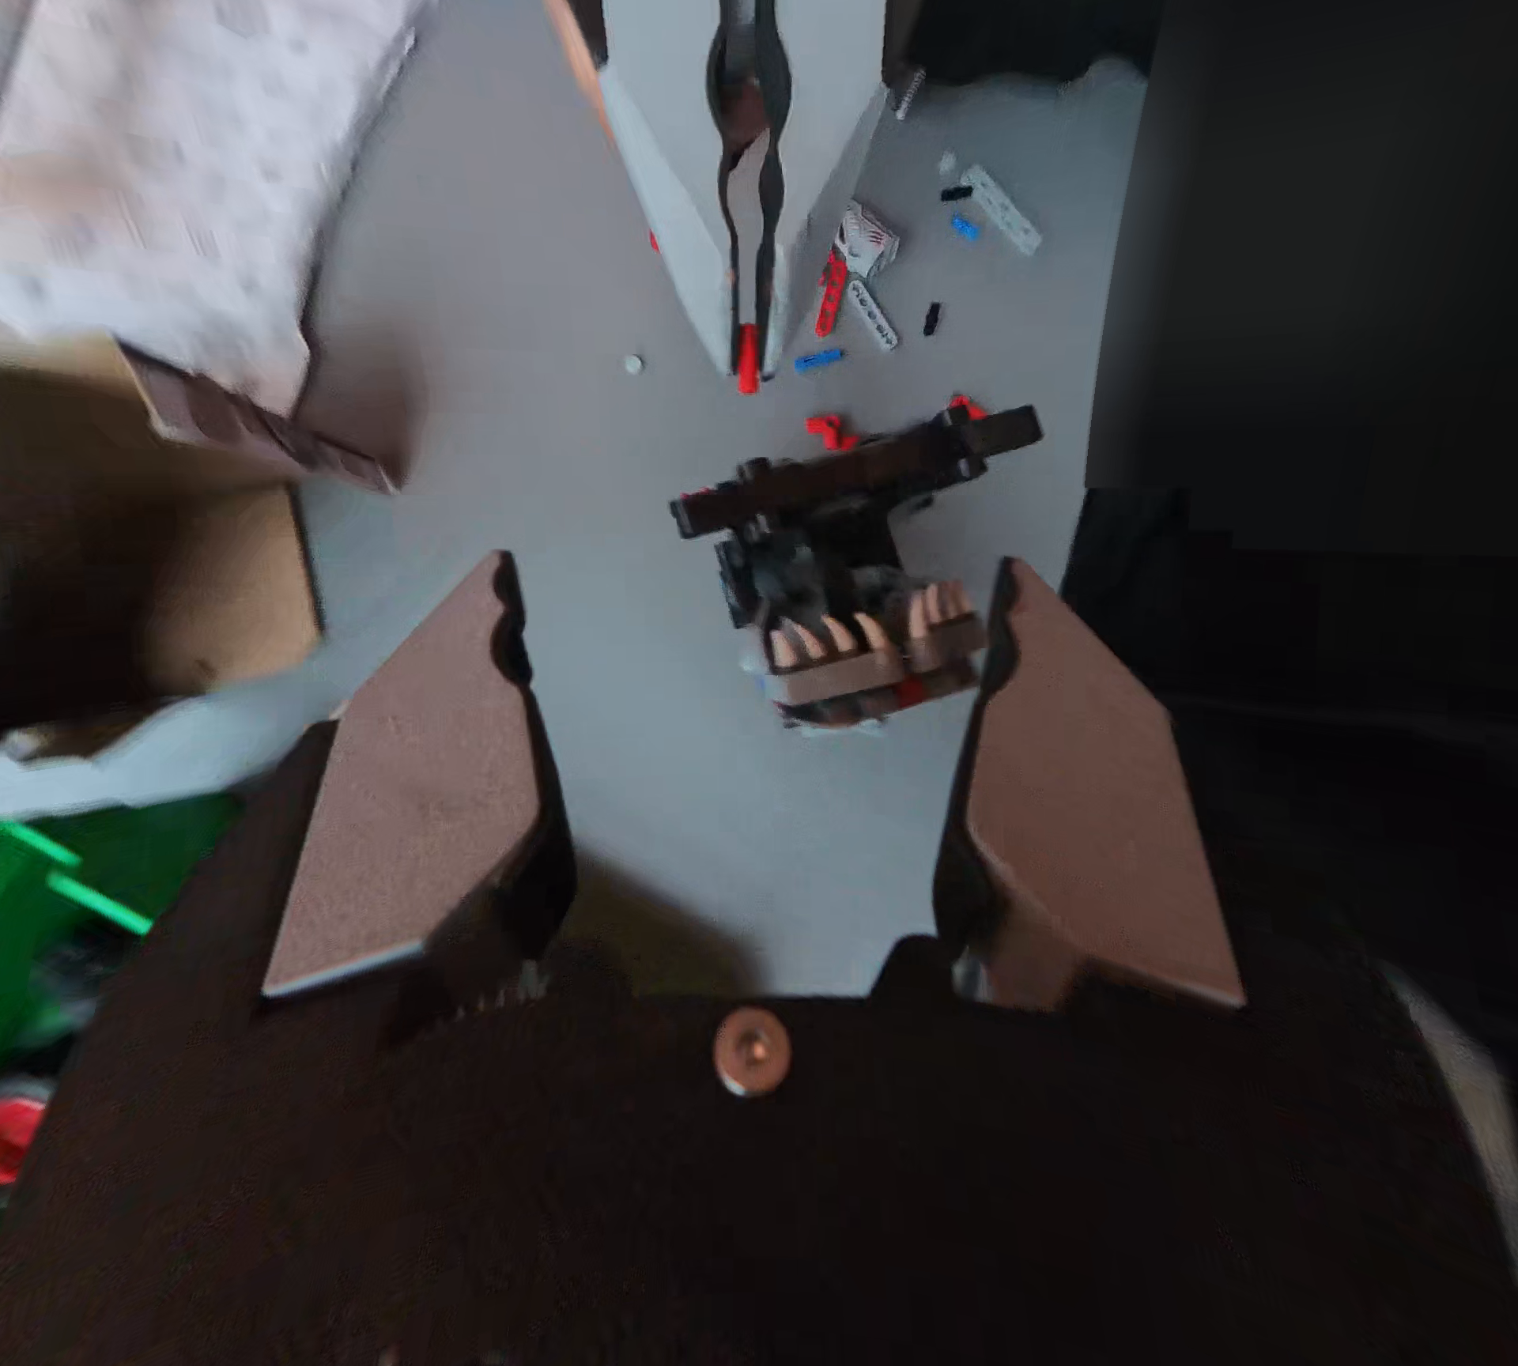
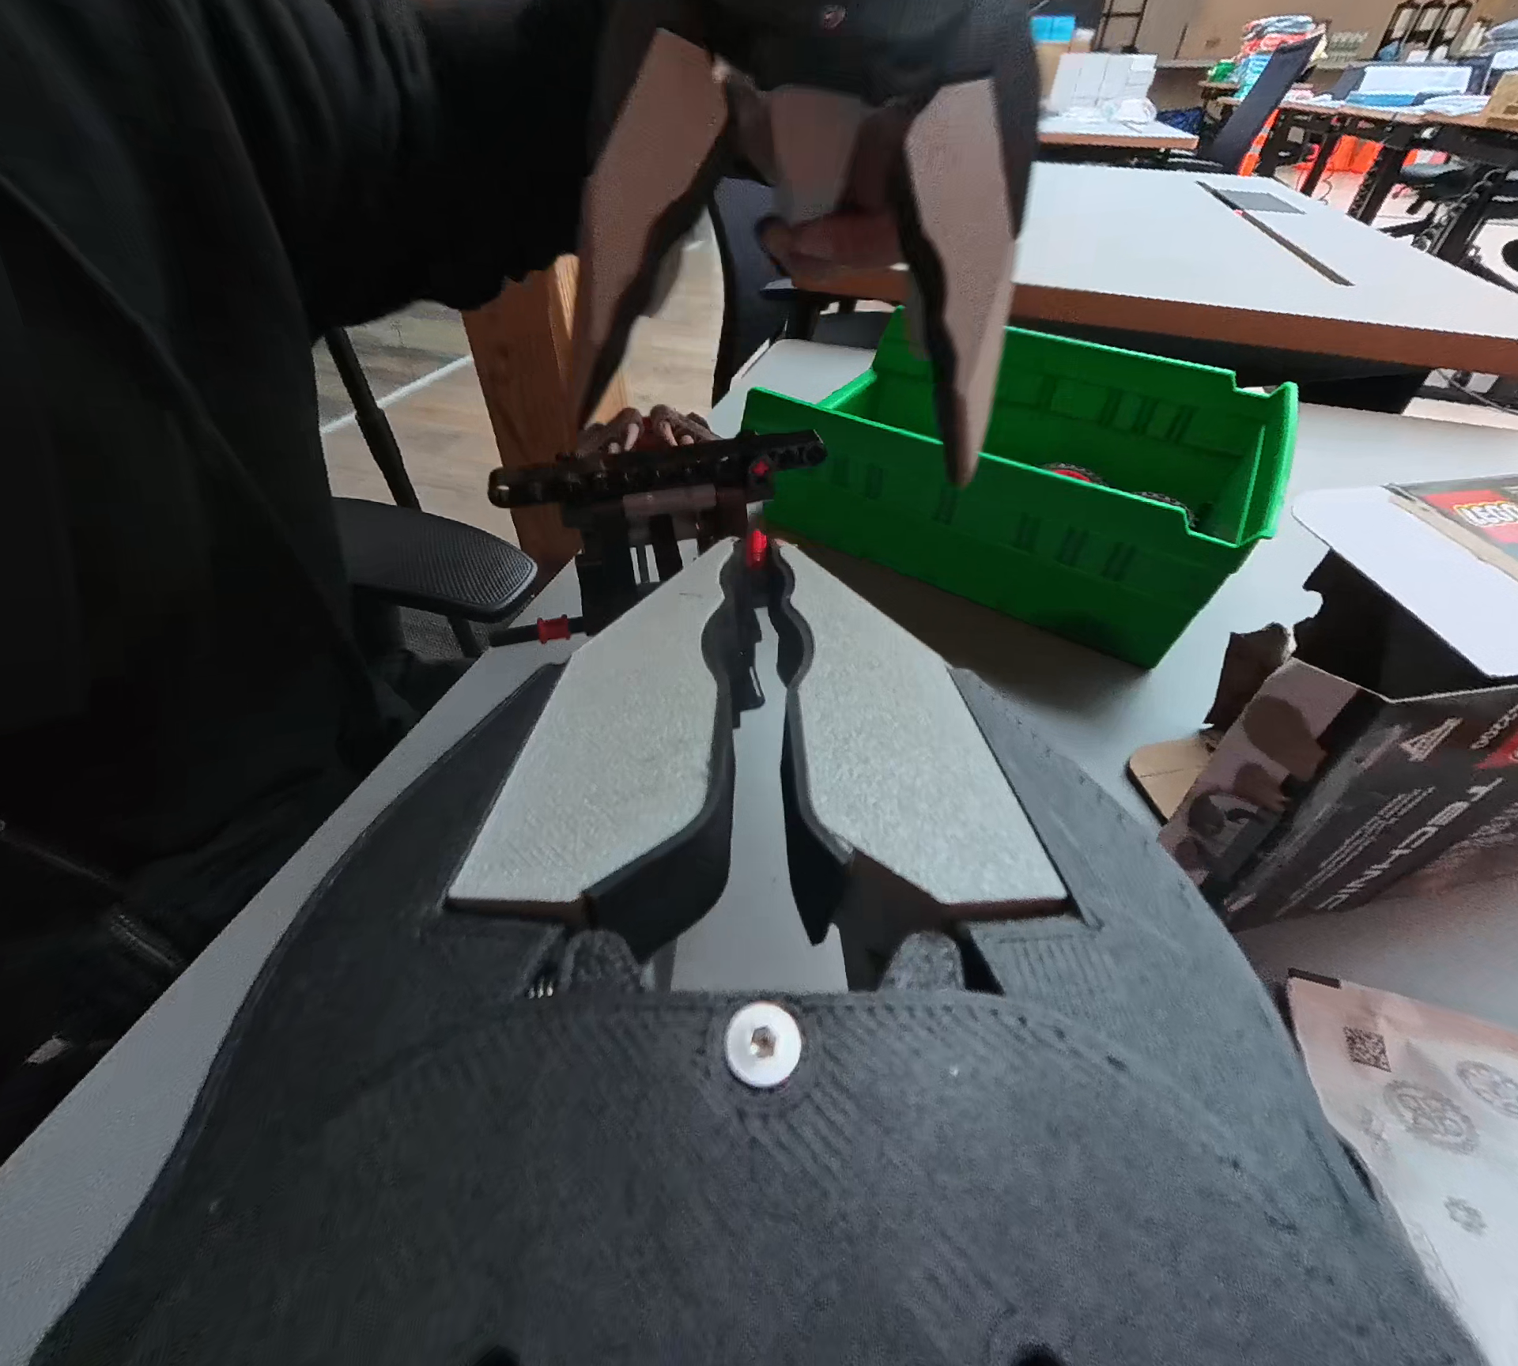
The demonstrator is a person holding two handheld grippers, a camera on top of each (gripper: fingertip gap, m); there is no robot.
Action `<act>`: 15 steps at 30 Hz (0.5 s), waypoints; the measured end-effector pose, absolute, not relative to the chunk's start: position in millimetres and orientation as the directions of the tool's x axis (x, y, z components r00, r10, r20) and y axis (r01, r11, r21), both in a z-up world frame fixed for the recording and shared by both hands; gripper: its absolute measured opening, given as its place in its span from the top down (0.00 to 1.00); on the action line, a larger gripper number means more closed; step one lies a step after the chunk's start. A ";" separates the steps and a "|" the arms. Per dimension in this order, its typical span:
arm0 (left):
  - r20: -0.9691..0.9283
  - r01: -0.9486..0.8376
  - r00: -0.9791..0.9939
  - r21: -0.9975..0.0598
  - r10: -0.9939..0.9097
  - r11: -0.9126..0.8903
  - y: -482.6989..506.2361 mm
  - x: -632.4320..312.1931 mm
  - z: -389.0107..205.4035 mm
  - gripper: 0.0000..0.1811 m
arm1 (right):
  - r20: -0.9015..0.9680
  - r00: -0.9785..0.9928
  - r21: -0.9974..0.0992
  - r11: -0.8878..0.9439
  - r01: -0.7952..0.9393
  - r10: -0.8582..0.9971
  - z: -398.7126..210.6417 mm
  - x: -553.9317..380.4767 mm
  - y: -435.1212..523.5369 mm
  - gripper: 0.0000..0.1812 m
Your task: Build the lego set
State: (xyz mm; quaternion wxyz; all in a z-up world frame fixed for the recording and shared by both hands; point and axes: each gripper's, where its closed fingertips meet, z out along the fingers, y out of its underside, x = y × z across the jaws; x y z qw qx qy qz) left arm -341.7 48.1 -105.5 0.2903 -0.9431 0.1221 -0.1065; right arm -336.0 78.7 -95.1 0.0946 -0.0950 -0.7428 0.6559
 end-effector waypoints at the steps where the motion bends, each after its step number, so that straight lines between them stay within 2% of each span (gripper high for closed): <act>1: 0.160 -0.106 0.957 -0.585 -0.243 -0.804 47.1 -333.3 -105.0 0.36 | 0.021 -0.964 -0.992 0.125 0.013 0.264 -94.7 -335.5 79.2 1.00; 4: 0.125 -0.038 0.980 -0.647 -0.155 -0.761 55.5 -321.0 -94.6 0.37 | 0.017 -0.966 -0.994 0.111 0.012 0.258 -89.5 -333.4 79.6 1.00; 6: 0.076 -0.050 0.988 -0.666 -0.135 -0.744 61.7 -314.7 -96.5 0.46 | 0.011 -0.966 -0.995 0.102 0.016 0.259 -86.8 -331.8 79.5 1.00; 11: -0.018 -0.050 0.998 -0.708 -0.053 -0.704 70.5 -315.0 -101.7 0.46 | 0.029 -0.965 -0.993 0.121 0.002 0.259 -87.4 -326.5 76.5 1.00; 12: -0.022 -0.047 0.999 -0.726 -0.044 -0.686 71.1 -316.1 -99.9 0.48 | 0.026 -0.966 -0.993 0.117 0.004 0.256 -87.1 -326.1 75.7 1.00; 15: 0.001 -0.044 0.998 -0.728 -0.066 -0.684 70.6 -313.4 -103.7 0.46 | 0.016 -0.965 -0.992 0.123 0.017 0.262 -90.1 -328.4 74.6 1.00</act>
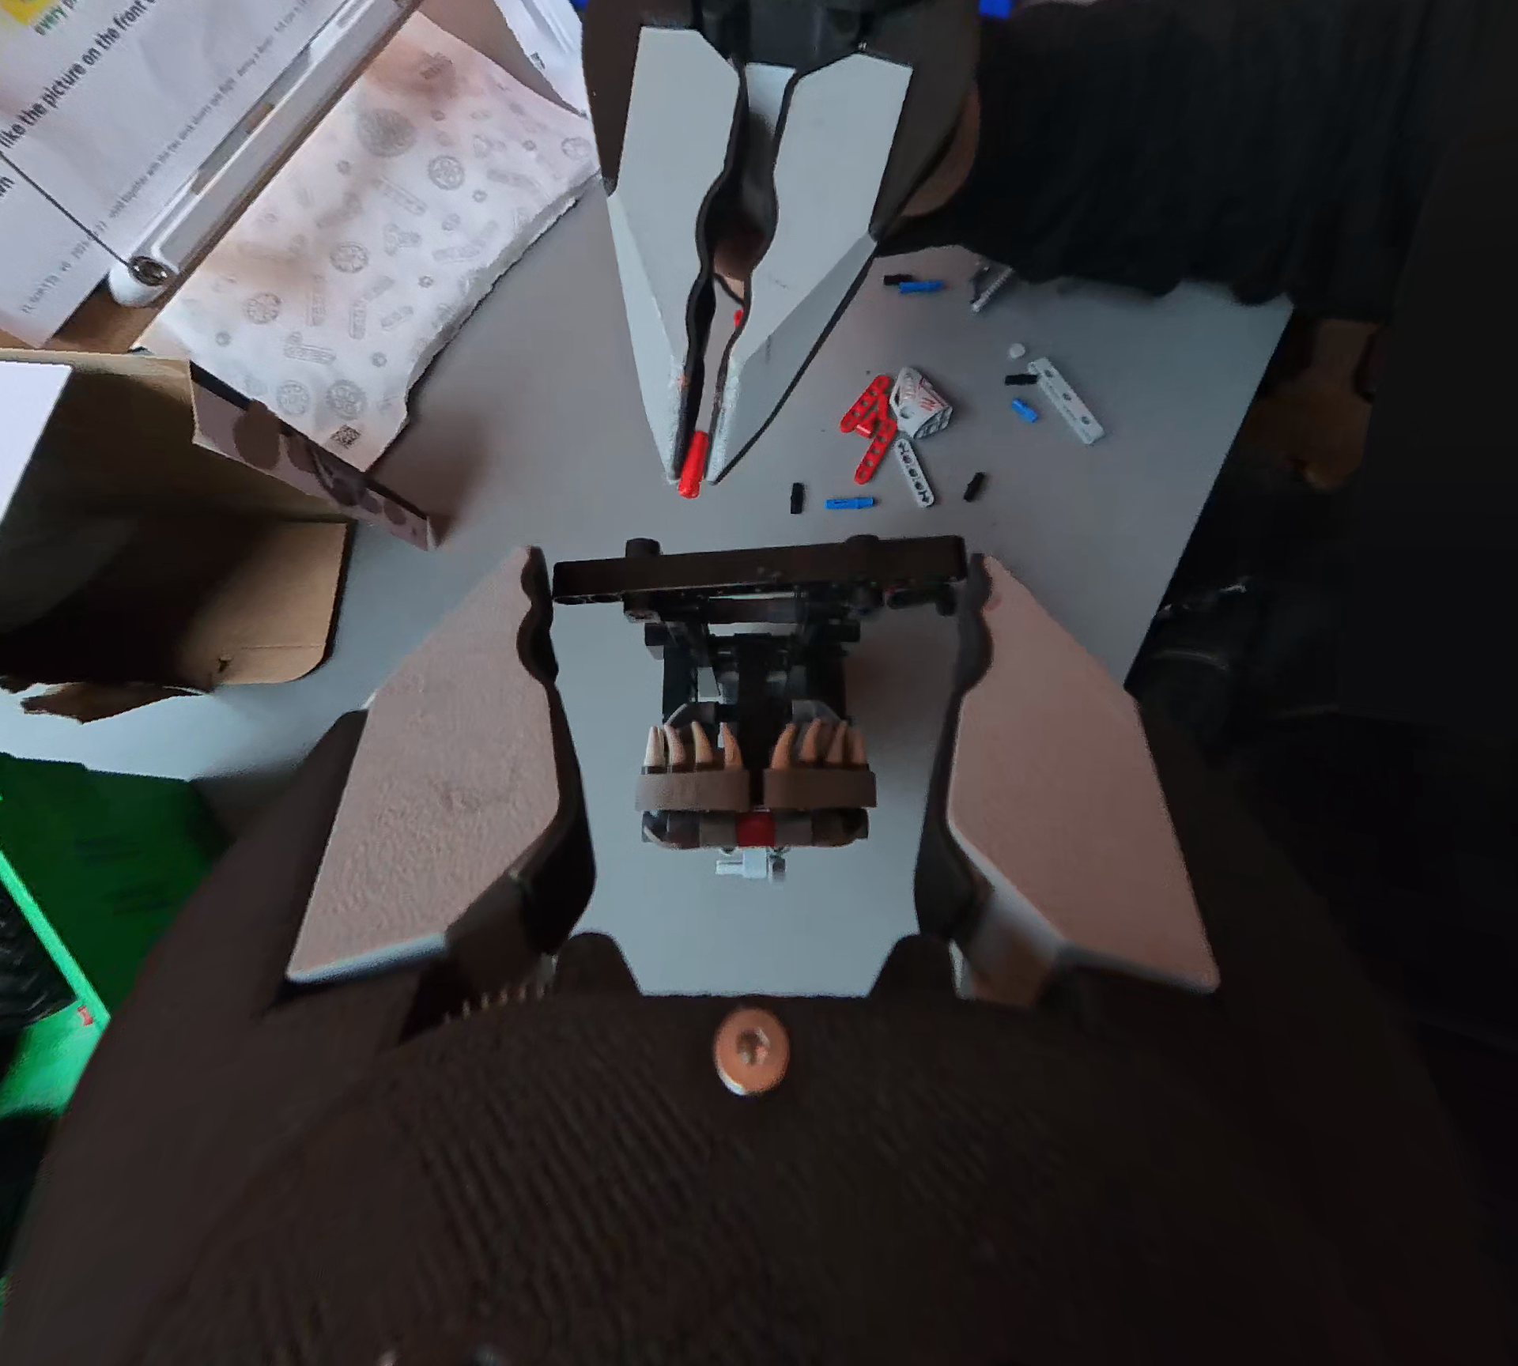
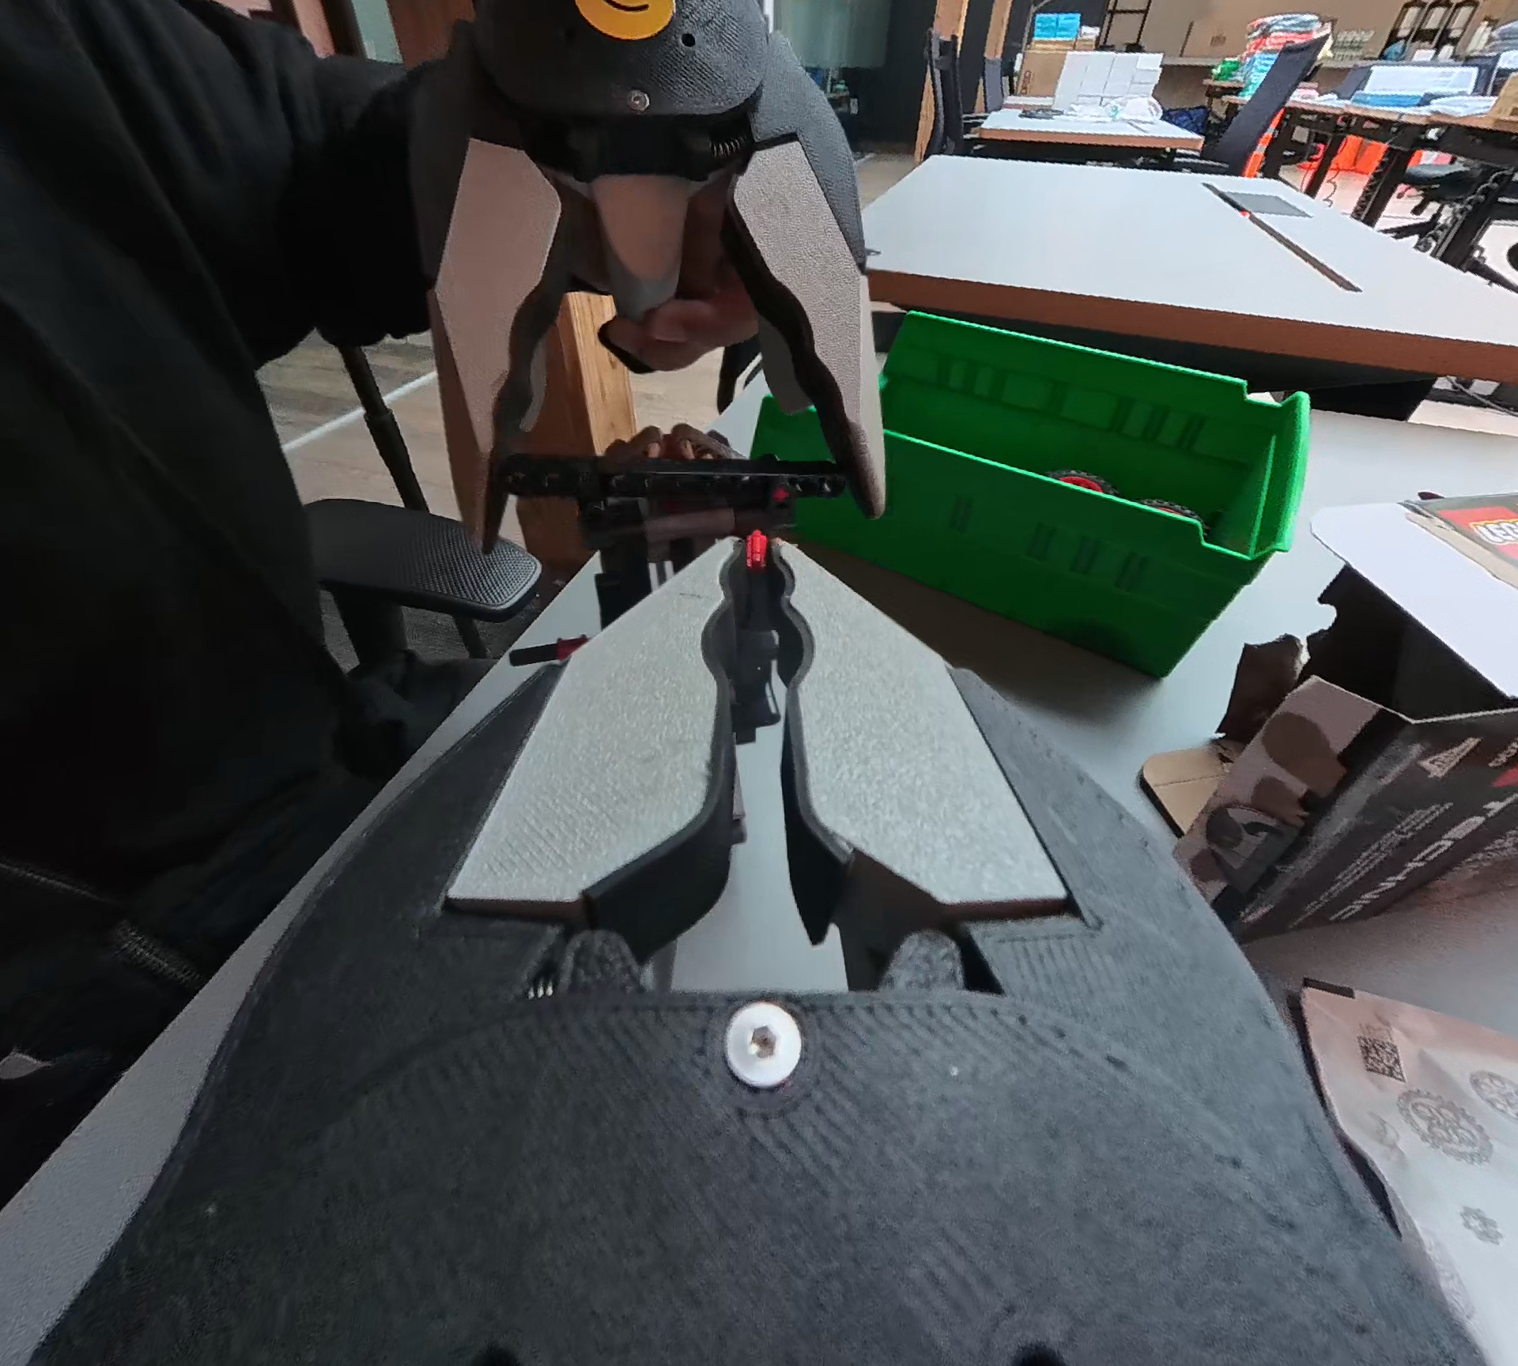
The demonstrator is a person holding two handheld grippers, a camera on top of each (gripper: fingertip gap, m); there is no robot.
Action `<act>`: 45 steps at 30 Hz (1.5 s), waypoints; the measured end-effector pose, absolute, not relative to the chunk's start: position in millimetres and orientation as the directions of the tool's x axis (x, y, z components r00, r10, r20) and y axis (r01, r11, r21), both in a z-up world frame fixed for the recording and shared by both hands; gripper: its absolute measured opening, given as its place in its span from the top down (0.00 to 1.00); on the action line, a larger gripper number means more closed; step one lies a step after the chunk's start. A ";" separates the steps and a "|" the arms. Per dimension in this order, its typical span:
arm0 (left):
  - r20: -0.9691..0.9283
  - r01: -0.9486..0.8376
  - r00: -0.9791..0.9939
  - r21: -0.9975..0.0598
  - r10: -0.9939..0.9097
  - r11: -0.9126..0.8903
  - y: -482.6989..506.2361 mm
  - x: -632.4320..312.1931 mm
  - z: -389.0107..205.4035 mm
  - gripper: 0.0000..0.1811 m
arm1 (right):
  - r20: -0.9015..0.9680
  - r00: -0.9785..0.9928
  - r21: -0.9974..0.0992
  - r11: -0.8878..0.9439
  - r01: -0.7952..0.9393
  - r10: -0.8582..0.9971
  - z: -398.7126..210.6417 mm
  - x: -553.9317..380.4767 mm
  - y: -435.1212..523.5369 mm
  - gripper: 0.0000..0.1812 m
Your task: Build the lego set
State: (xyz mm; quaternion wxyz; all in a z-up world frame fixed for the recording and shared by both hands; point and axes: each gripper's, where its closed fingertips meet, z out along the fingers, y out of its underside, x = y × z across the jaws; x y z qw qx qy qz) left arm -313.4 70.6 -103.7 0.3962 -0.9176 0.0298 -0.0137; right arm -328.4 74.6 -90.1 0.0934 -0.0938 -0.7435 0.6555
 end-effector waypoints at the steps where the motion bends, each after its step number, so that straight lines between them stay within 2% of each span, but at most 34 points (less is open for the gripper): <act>1: 0.004 -0.044 0.998 -0.720 -0.068 -0.693 70.3 -314.5 -106.5 0.46 | 0.015 -0.965 -0.992 0.124 0.018 0.260 -91.0 -328.9 74.2 0.99; 12: 0.094 0.011 0.992 -0.715 -0.080 -0.699 71.0 -313.0 -113.4 0.43 | 0.006 -0.969 -0.993 0.119 0.024 0.245 -91.6 -335.5 72.4 1.00; 22: -0.084 -0.217 0.969 -0.738 -0.232 -0.639 74.7 -305.2 -116.3 0.44 | 0.052 -0.972 -0.994 0.101 -0.029 0.229 -86.1 -331.3 70.2 1.00; 31: -0.097 -0.233 0.962 -0.775 -0.253 -0.587 77.9 -307.0 -115.9 0.44 | 0.139 -0.954 -0.985 0.133 -0.107 0.264 -83.7 -326.8 70.9 1.00; 32: -0.093 -0.232 0.962 -0.778 -0.258 -0.584 77.4 -307.1 -115.7 0.45 | 0.142 -0.950 -0.984 0.141 -0.106 0.278 -85.1 -329.5 72.8 1.00; 33: -0.097 -0.233 0.962 -0.778 -0.254 -0.584 76.0 -308.7 -115.6 0.54 | 0.140 -0.949 -0.984 0.147 -0.101 0.281 -86.6 -331.2 73.9 0.99; 39: -0.043 -0.171 0.973 -0.796 -0.228 -0.581 75.7 -312.8 -115.8 0.54 | 0.129 -0.954 -0.986 0.138 -0.094 0.272 -86.5 -329.9 73.3 1.00; 45: -0.075 -0.239 0.953 -0.782 -0.294 -0.576 75.0 -304.4 -116.3 0.54 | 0.118 -0.965 -0.987 0.133 -0.089 0.235 -87.9 -323.3 70.1 1.00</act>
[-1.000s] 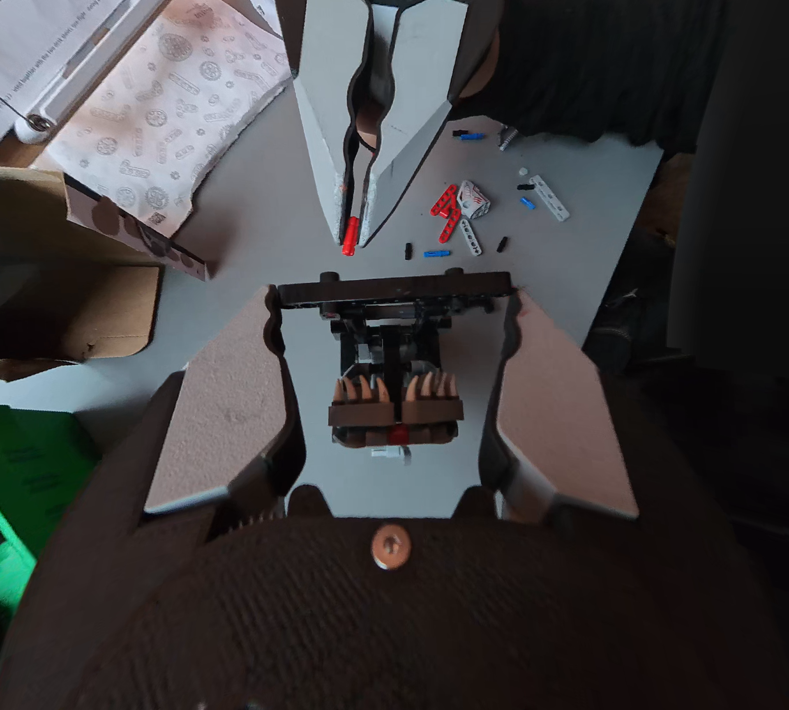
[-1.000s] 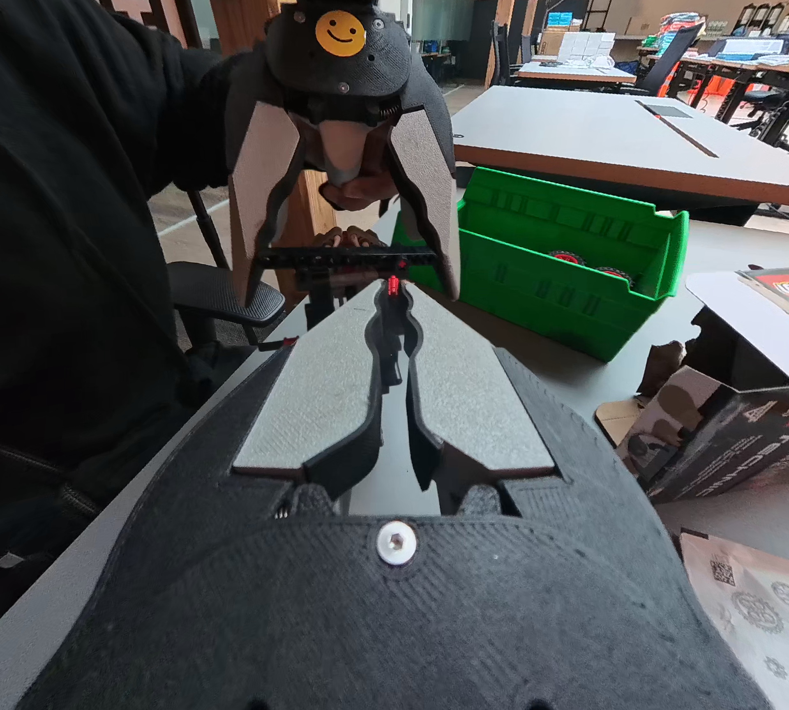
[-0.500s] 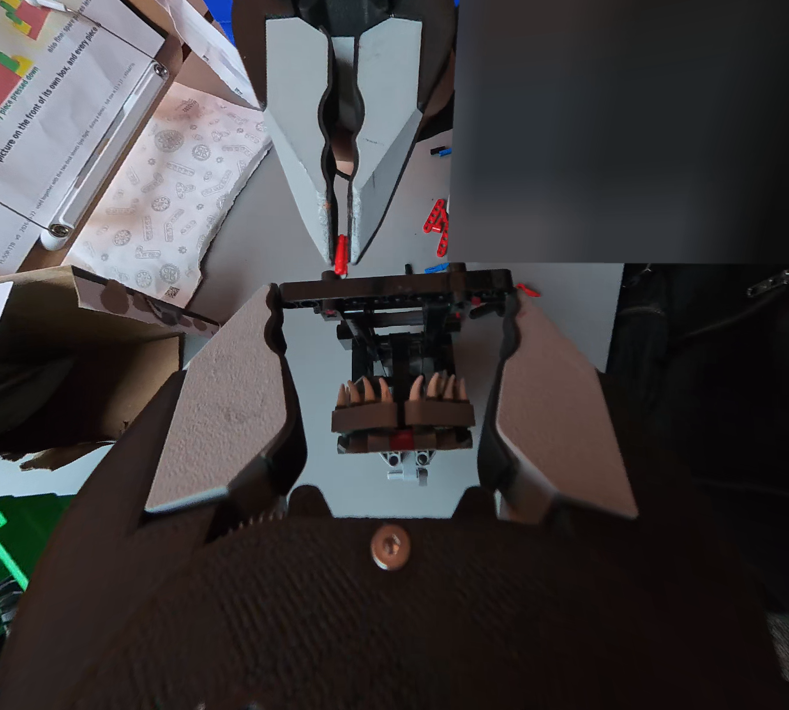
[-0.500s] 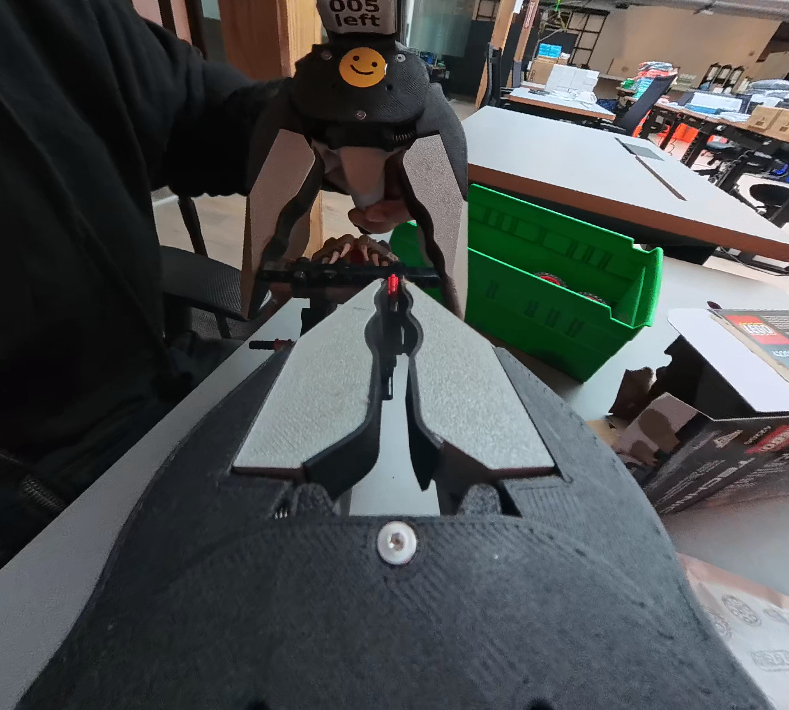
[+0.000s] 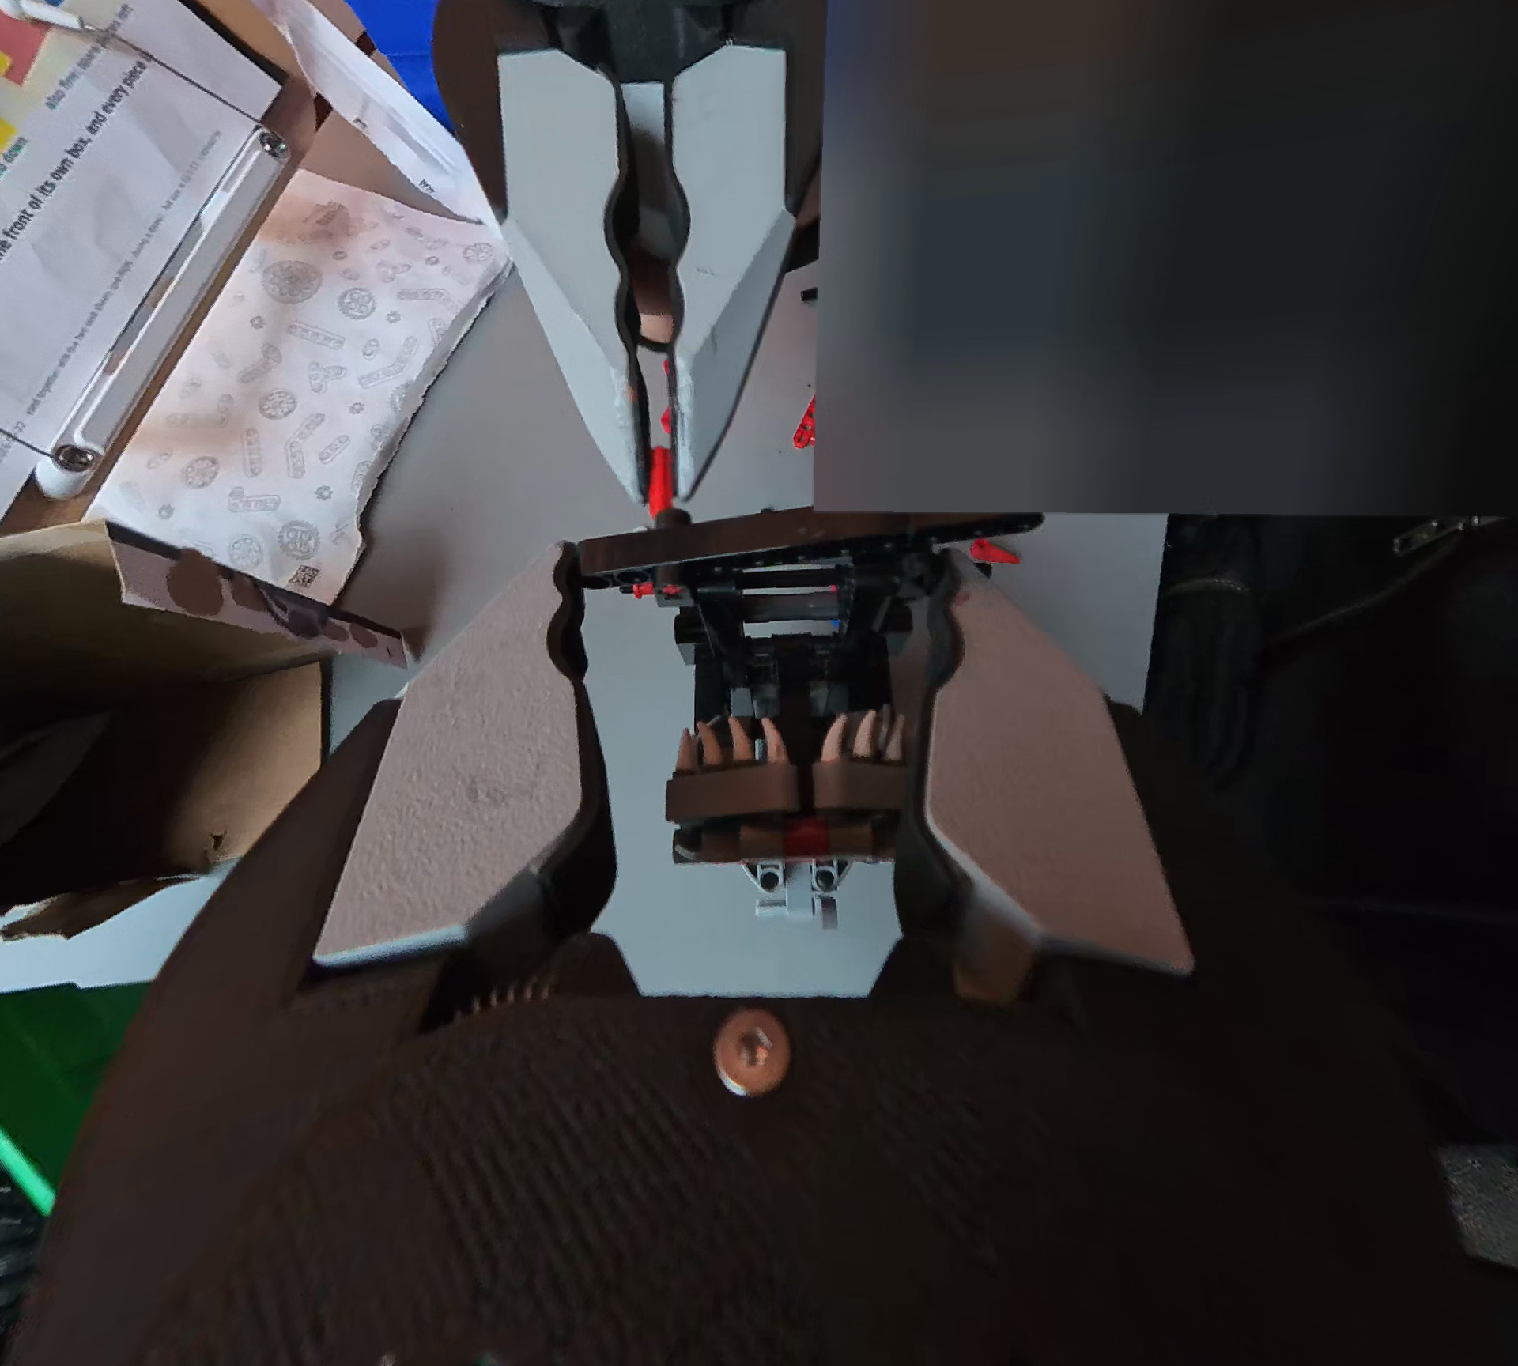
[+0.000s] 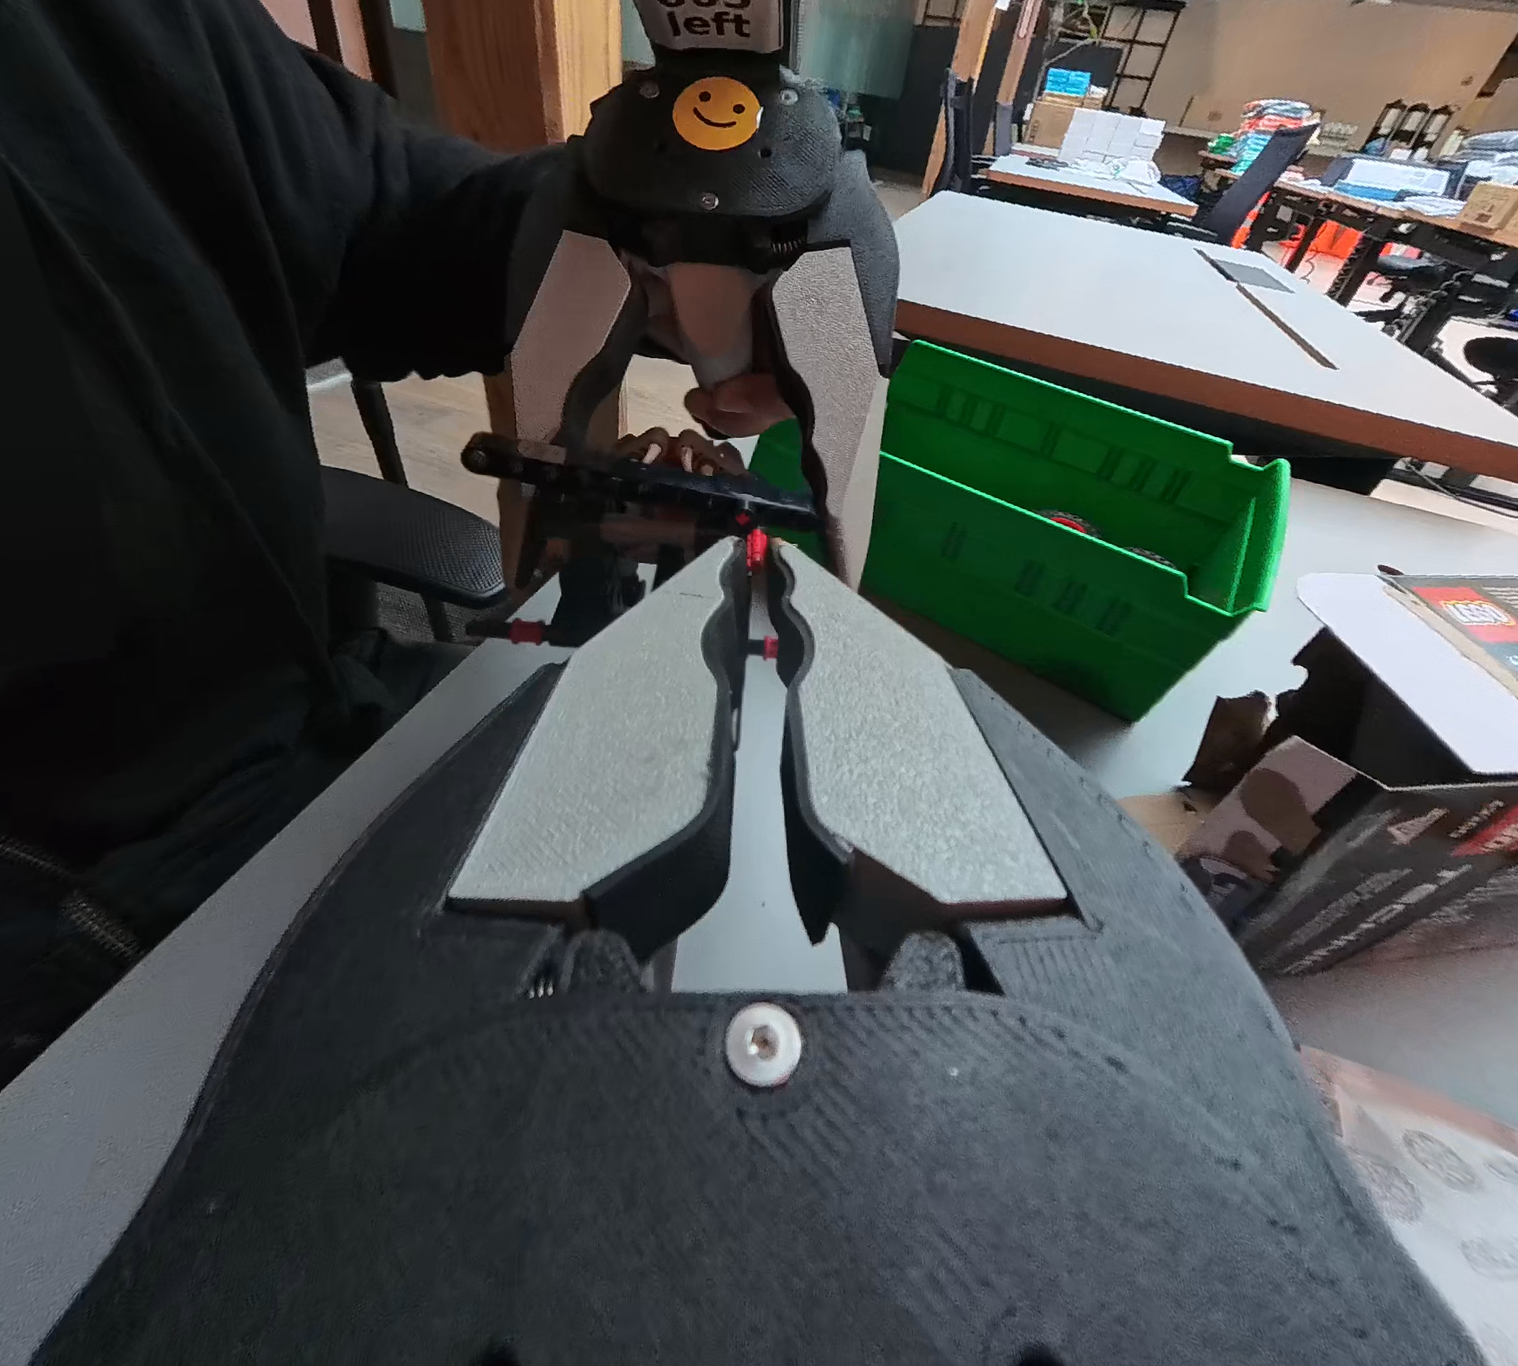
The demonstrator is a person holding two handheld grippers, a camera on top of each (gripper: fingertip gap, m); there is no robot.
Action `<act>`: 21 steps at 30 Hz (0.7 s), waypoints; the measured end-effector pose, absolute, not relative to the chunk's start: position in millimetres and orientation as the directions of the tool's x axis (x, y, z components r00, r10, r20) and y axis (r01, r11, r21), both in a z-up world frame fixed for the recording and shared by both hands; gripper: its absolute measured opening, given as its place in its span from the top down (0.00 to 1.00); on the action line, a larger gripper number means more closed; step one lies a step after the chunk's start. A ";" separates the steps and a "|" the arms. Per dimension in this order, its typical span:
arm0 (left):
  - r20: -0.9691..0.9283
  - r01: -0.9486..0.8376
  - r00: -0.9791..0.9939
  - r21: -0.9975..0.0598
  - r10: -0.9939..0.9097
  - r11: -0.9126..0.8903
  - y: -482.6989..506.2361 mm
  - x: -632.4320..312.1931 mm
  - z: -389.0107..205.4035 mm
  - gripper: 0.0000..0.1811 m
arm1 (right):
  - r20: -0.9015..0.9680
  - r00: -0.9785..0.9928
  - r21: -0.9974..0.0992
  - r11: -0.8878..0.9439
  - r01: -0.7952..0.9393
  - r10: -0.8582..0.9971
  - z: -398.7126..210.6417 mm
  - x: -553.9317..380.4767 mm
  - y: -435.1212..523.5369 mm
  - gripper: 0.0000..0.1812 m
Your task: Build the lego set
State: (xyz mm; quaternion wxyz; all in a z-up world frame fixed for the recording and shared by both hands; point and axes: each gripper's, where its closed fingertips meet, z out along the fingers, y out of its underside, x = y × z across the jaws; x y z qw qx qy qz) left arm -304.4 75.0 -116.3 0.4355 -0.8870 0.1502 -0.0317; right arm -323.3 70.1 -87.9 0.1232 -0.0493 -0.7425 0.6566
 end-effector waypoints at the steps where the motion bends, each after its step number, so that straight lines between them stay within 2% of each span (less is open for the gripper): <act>1: -0.074 -0.235 0.954 -0.785 -0.290 -0.574 76.4 -304.6 -116.4 0.54 | 0.121 -0.964 -0.987 0.130 -0.092 0.236 -87.8 -322.5 69.5 1.00; 8: -0.069 -0.212 0.956 -0.834 -0.284 -0.510 79.2 -305.0 -114.6 0.54 | 0.135 -0.957 -0.984 0.149 -0.099 0.257 -90.5 -324.3 71.6 1.00; 21: -0.066 -0.209 0.951 -0.858 -0.302 -0.470 81.7 -304.1 -113.6 0.54 | 0.165 -0.951 -0.983 0.120 -0.138 0.262 -85.5 -322.3 72.0 1.00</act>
